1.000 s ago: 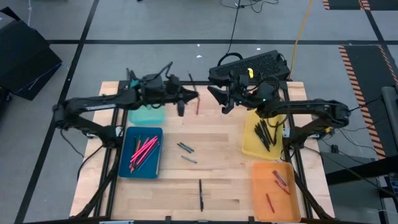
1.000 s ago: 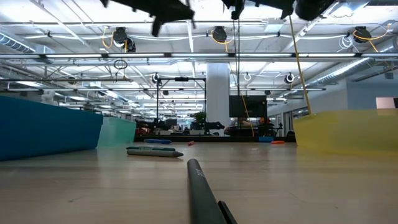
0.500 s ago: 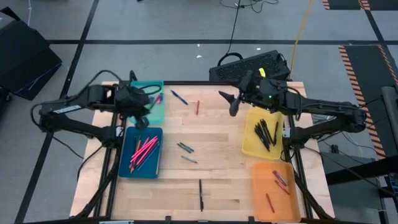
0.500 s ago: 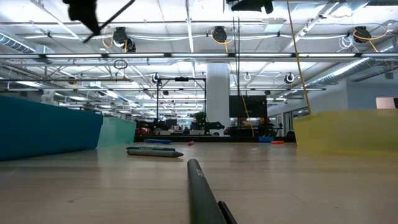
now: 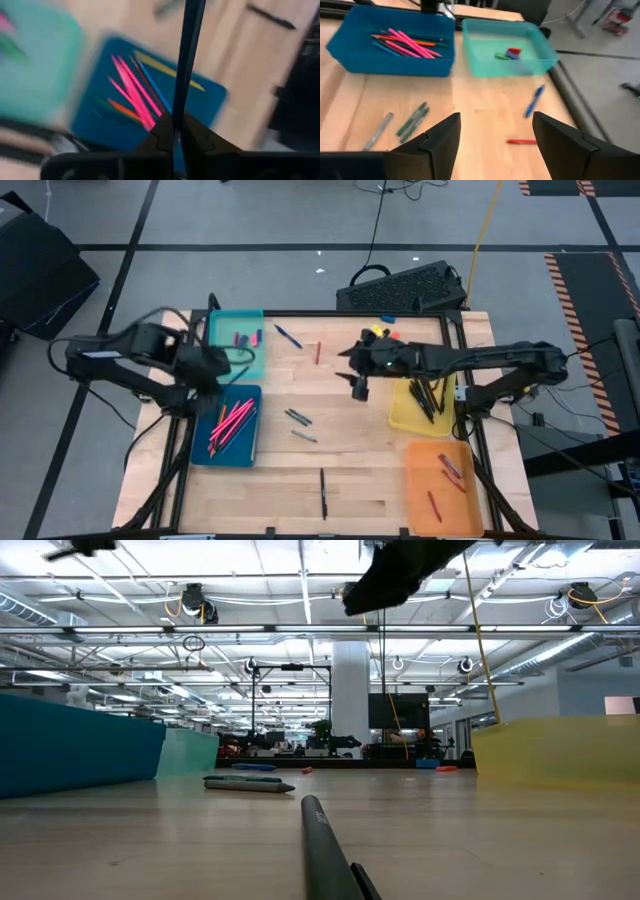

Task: Sort crayons/erasers/pens/pencils in bins
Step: Put the dark blue colored pencil into the blue bin

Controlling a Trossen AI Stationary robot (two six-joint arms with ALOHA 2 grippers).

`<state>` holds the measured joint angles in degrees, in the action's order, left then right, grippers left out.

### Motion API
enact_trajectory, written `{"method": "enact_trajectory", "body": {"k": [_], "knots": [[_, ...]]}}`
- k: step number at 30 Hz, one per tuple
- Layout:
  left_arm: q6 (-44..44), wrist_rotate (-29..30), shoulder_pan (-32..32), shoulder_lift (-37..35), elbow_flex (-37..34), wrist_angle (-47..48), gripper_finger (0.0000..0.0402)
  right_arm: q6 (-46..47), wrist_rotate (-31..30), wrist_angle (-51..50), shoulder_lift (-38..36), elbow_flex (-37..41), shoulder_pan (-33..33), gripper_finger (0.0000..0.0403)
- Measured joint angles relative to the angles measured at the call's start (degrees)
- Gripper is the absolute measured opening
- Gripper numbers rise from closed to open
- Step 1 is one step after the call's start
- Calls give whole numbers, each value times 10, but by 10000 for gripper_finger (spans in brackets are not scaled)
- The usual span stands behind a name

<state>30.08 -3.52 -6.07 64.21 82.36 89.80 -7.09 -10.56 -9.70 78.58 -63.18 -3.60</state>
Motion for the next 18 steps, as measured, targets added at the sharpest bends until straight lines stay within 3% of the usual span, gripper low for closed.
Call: {"method": "enact_trajectory", "body": {"k": [4, 8, 11, 14, 18], "knots": [[180, -82, -66, 2, -61, 2, 12, 31, 27, 40, 38, 1, 2, 236], [301, -117, -135, 2, -140, -5, 12, 21, 33, 51, 52, 1, 16, 236], [343, -126, -158, 2, -210, -56, 12, -5, 17, 31, 69, 1, 29, 233], [356, -127, -161, 3, -286, -166, 12, -25, 16, 33, 113, 1, 45, 226], [383, -151, -162, 13, -372, -275, 12, 11, 18, 95, 180, -1, 75, 222]]}}
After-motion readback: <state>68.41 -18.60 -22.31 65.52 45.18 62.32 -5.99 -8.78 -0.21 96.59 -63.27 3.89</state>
